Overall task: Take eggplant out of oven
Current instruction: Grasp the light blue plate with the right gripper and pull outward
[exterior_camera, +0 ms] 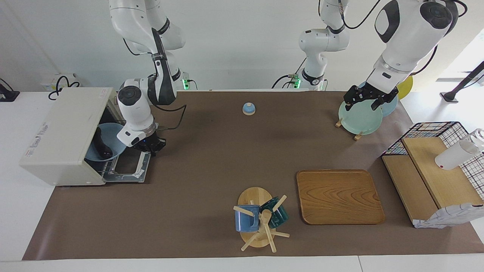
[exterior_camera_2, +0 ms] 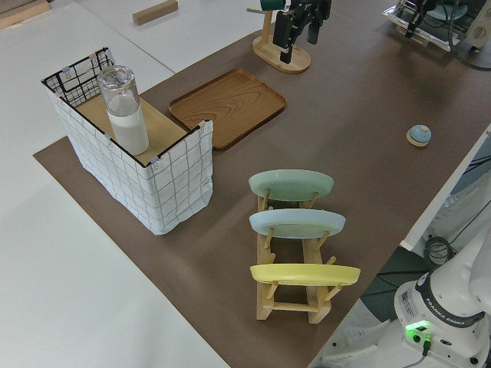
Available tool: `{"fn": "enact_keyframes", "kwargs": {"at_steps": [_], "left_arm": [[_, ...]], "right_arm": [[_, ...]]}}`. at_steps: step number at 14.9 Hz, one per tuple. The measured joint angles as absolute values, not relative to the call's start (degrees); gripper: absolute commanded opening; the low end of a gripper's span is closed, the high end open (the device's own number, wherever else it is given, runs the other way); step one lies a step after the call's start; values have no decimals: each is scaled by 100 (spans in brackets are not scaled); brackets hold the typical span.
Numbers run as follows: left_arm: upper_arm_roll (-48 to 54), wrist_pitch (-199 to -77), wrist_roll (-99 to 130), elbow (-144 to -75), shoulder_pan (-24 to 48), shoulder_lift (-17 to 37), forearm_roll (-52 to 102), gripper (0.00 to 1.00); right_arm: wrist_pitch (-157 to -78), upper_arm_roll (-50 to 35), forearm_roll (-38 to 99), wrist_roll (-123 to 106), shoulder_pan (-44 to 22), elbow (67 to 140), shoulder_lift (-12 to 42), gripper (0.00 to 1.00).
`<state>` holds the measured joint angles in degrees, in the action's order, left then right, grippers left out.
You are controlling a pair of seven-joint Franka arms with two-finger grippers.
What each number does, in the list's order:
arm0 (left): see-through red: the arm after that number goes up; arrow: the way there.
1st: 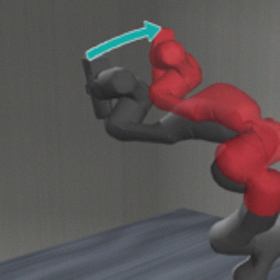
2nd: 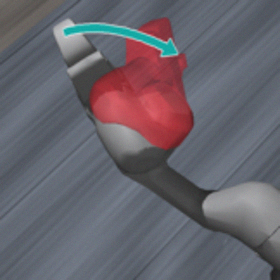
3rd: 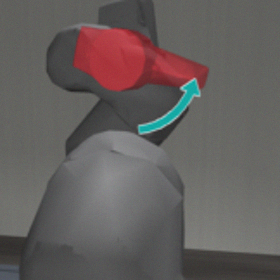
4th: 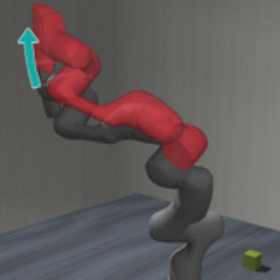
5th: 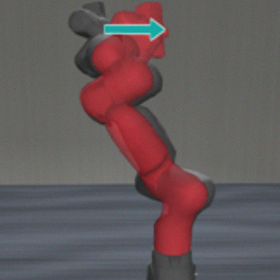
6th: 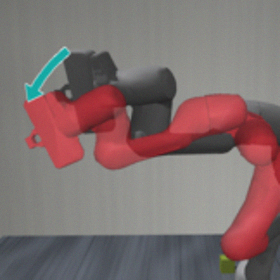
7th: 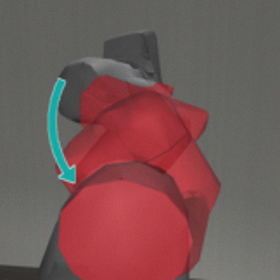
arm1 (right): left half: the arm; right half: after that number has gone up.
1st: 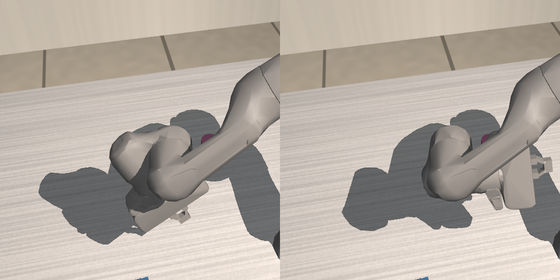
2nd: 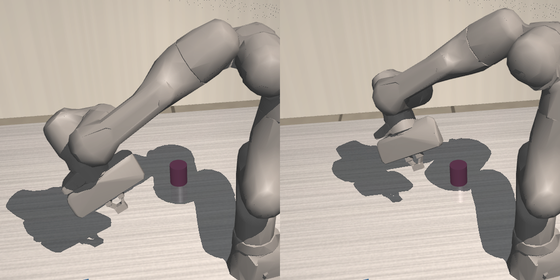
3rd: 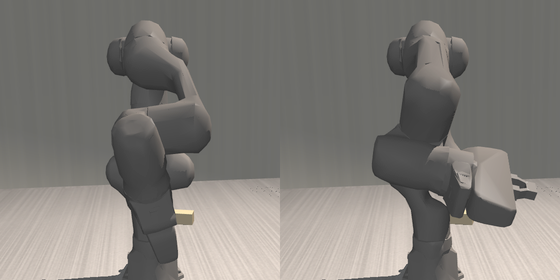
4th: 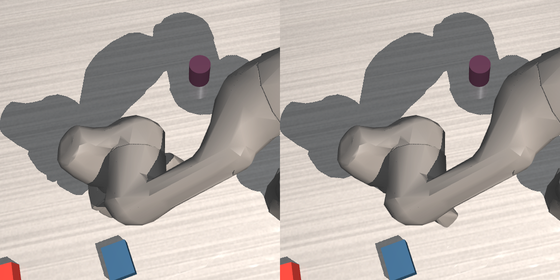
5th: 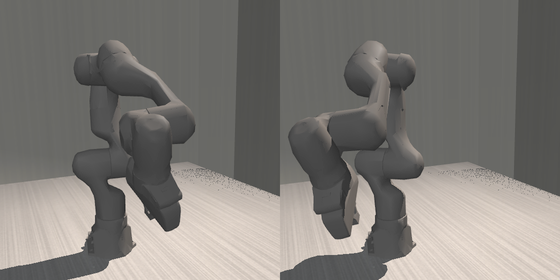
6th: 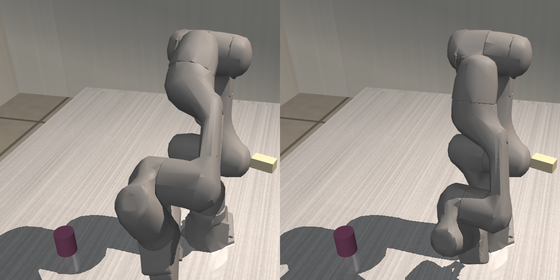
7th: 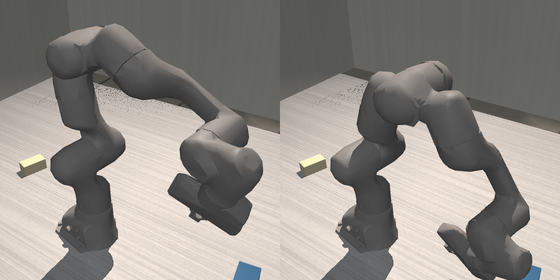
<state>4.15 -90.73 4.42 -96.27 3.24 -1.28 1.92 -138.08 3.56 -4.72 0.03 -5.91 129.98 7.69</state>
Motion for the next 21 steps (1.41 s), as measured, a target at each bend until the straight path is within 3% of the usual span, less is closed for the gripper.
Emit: {"fn": "enact_keyframes", "kwargs": {"at_steps": [4,6,7,8,12,16,20,21], "left_arm": [[415,-9073,442,-9627,324,-128,192,100],[415,-9073,442,-9627,324,-128,192,100],[415,-9073,442,-9627,324,-128,192,100],[415,-9073,442,-9627,324,-128,192,100],[415,-9073,442,-9627,324,-128,192,100],[415,-9073,442,-9627,324,-128,192,100],[415,-9073,442,-9627,324,-128,192,100],[415,-9073,442,-9627,324,-128,192,100]], "right_arm": [[-13804,358,-373,97,-694,12948,790,1],[-13622,357,-372,180,-817,12767,787,28],[-13370,357,-372,196,-854,12603,779,60],[-13043,357,-372,199,-869,12405,762,81],[-11725,406,-675,198,-851,11703,567,81],[-11317,453,-1191,198,-662,11749,394,76],[-11829,459,-1241,-165,-345,12180,372,52],[-11950,461,-1242,-193,-296,12297,355,23]]}}
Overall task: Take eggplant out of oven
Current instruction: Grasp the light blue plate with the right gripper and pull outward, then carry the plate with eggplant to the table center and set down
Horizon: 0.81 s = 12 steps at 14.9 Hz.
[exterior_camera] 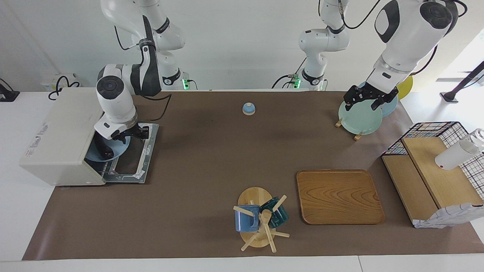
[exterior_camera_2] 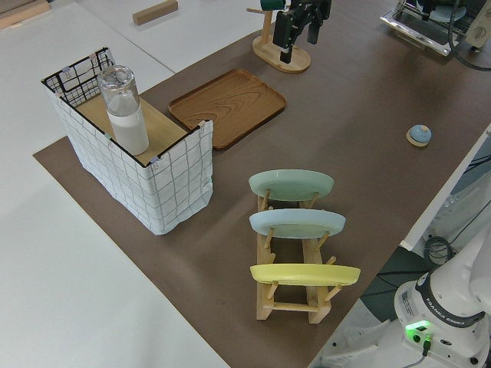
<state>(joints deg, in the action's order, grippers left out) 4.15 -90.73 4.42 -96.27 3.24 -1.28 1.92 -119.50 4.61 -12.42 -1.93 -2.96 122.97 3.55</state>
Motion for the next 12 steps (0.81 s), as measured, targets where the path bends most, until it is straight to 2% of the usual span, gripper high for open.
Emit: {"fn": "enact_keyframes", "kwargs": {"at_steps": [1,2,8,10,12], "left_arm": [[415,-9073,442,-9627,324,-128,192,100],[415,-9073,442,-9627,324,-128,192,100],[415,-9073,442,-9627,324,-128,192,100],[415,-9073,442,-9627,324,-128,192,100],[415,-9073,442,-9627,324,-128,192,100]], "right_arm": [[-12007,460,-1243,-215,-275,12380,337,3],[-12034,460,-1255,-248,-271,12430,317,0],[-12024,428,-1516,-280,-373,12465,200,0],[-12007,418,-1515,-260,-682,12396,175,0],[-11942,401,-1513,144,-1255,12244,186,0]]}}
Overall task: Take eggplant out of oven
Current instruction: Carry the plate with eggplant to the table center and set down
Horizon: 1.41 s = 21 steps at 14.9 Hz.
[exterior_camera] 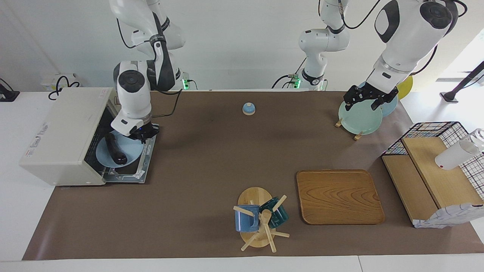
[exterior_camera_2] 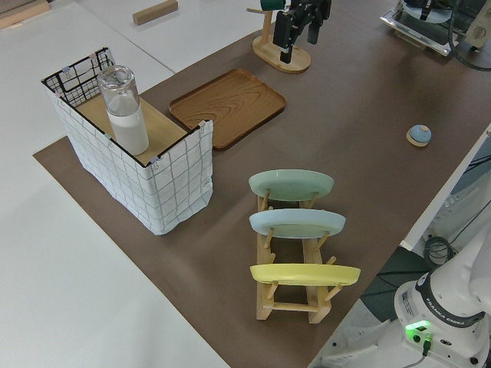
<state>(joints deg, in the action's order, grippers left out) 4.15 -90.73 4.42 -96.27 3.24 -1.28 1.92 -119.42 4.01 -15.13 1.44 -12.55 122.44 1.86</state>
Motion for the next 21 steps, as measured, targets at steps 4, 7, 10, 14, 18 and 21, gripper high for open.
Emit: {"fn": "enact_keyframes", "kwargs": {"at_steps": [4,7,10,14,18,21], "left_arm": [[415,-9073,442,-9627,324,-128,192,100],[415,-9073,442,-9627,324,-128,192,100],[415,-9073,442,-9627,324,-128,192,100],[415,-9073,442,-9627,324,-128,192,100],[415,-9073,442,-9627,324,-128,192,100],[415,-9073,442,-9627,324,-128,192,100]], "right_arm": [[-11614,352,-1449,1452,-2532,11778,379,0],[-11083,344,-1168,2384,-3261,10918,876,0],[-10576,342,-979,3358,-3891,9501,1883,0],[-10680,150,-907,4304,-4266,8412,3038,0],[-11056,-170,-906,5328,-4570,8191,3568,0],[-11370,-168,-906,5599,-4692,8139,3716,51]]}}
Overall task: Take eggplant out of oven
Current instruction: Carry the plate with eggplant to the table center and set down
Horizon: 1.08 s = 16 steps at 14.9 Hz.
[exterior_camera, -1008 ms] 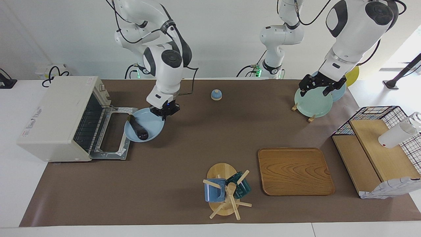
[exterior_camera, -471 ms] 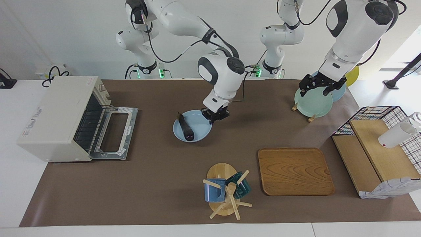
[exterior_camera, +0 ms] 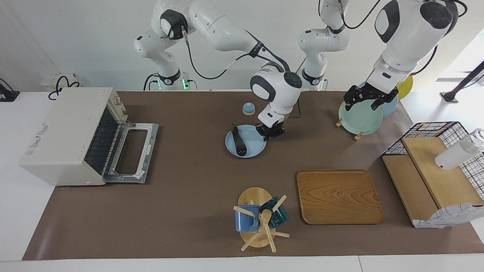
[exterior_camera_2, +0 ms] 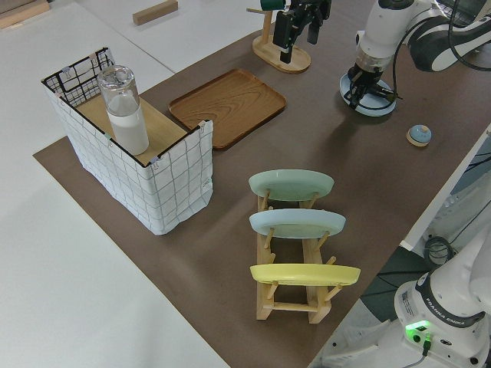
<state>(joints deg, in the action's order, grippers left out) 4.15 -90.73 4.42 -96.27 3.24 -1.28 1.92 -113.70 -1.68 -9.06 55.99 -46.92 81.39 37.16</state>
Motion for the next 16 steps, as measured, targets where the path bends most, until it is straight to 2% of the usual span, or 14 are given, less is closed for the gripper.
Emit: {"fn": "enact_keyframes", "kwargs": {"at_steps": [1,2,5,7,10,11,13,16], "left_arm": [[415,-9073,442,-9627,324,-128,192,100],[415,-9073,442,-9627,324,-128,192,100],[415,-9073,442,-9627,324,-128,192,100],[415,-9073,442,-9627,324,-128,192,100],[415,-9073,442,-9627,324,-128,192,100],[415,-9073,442,-9627,324,-128,192,100],[415,-9073,442,-9627,324,-128,192,100],[417,-9073,442,-9627,326,-128,192,100]], "right_arm": [[-11518,-162,-906,5599,-4652,8123,3719,66],[-11585,-157,-906,5580,-4592,8085,3717,72],[-11334,-142,-916,5197,-4359,7937,3568,70],[-10793,-113,-981,4707,-4198,7915,3305,60],[-10067,-85,-1064,3894,-3713,8012,2864,25],[-9975,-81,-1065,3567,-3463,8185,2715,17],[-9907,-76,-1067,3101,-2925,8642,2449,8],[-9960,-75,-1291,2659,-2340,9474,2149,7]]}}
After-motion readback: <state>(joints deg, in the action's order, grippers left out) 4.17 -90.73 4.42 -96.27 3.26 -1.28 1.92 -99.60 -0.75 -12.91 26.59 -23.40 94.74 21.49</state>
